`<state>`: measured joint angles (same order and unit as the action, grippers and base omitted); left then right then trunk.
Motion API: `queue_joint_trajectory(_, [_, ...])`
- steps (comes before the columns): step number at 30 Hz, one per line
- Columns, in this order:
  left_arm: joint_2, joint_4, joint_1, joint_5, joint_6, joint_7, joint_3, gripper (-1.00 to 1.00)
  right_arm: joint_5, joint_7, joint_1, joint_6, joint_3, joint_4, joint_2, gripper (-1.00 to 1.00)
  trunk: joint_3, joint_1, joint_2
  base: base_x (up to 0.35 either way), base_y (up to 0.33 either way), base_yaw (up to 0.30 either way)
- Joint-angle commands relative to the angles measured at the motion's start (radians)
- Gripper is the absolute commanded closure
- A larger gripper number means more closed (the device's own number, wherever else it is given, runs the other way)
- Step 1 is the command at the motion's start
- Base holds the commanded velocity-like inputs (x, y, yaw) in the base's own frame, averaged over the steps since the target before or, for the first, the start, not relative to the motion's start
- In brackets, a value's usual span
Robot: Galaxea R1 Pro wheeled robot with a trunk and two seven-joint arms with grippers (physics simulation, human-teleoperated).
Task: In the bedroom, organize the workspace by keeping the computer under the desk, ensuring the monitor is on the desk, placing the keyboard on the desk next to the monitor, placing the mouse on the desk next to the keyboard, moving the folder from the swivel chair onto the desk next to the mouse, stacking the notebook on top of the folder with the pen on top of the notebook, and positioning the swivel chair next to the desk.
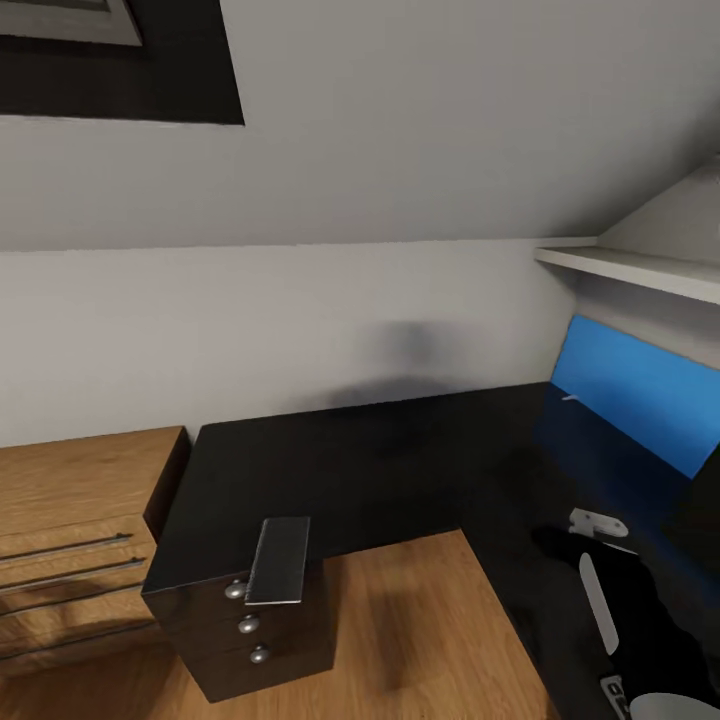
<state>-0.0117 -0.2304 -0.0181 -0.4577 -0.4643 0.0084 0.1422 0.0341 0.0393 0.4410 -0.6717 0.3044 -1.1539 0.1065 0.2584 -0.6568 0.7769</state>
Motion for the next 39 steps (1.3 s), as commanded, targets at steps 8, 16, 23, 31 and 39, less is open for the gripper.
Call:
queue_joint_trajectory(8, [0.001,0.0,-0.001,-0.009,-0.004,0.001,0.01,-1.0,-0.024,0.002,-0.002,-0.002,-0.016,-0.001,0.001,1.0,0.001,0.0,0.001,-0.135,0.0,-0.022])
queue_joint_trajectory(16, [0.001,0.0,-0.001,-0.008,-0.004,0.001,0.011,-1.0,-0.106,0.001,-0.003,0.062,-0.024,0.022,0.004,1.0,0.001,0.0,0.001,-0.11,0.0,-0.002])
queue_joint_trajectory(23, [0.001,0.0,-0.001,-0.007,-0.004,0.001,0.011,-1.0,-0.181,-0.003,-0.003,0.066,-0.061,0.04,0.006,1.0,0.001,0.0,0.001,-0.004,0.0,0.0])
queue_joint_trajectory(31, [0.001,0.0,-0.001,-0.007,-0.004,0.001,0.011,-1.0,-0.19,-0.019,-0.003,0.049,-0.063,0.044,0.01,1.0,0.001,0.0,0.001,-0.13,0.0,0.0])
queue_joint_trajectory(39, [0.001,0.0,-0.001,-0.007,-0.005,0.001,0.011,-1.0,-0.189,-0.021,-0.003,0.036,-0.064,0.087,0.031,1.0,0.001,0.0,0.001,-0.034,0.0,0.0])
